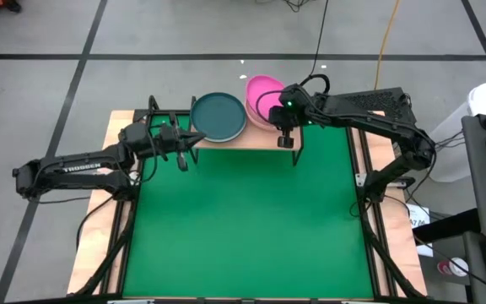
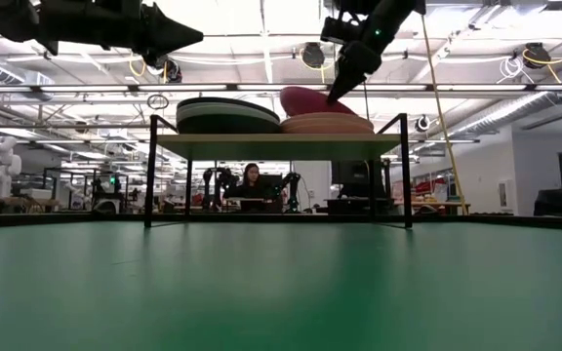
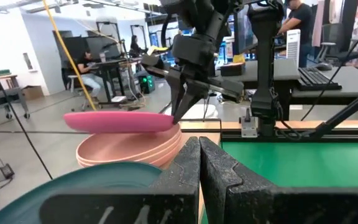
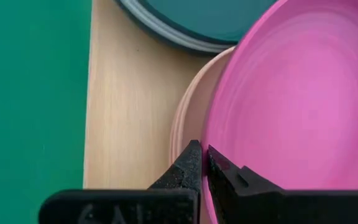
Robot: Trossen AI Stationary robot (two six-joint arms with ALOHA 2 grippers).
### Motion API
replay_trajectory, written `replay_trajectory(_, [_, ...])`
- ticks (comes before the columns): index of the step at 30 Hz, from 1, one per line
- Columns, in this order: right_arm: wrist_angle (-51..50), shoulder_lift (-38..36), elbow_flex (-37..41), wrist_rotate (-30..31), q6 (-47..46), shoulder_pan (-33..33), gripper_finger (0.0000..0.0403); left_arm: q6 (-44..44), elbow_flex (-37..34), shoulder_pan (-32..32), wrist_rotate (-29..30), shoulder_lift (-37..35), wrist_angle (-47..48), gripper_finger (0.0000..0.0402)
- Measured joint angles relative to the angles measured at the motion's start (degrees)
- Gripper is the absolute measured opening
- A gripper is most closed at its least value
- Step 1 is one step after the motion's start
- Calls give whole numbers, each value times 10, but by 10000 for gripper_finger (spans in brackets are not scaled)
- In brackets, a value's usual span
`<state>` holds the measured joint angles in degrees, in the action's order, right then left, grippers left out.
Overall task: Place and stack plates onto a shelf
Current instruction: Stack the pink plate on top of the light yellow plate on the shelf, then return to Home Position
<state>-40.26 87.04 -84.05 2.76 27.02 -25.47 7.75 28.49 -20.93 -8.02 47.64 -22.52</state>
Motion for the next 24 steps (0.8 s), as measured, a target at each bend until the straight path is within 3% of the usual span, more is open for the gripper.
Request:
replay_trajectory(5, [-1, -3, 0, 1, -11, 0, 14, -9, 0, 0, -1, 0, 0, 1])
replay_trajectory(16, [-18, -16, 0, 4, -23, 3, 108, -12, 0, 0, 0, 0, -1, 1])
replay_trajectory(24, [-25, -132, 1, 33, -70, 27, 119, -36, 0, 1, 0, -48, -13, 8])
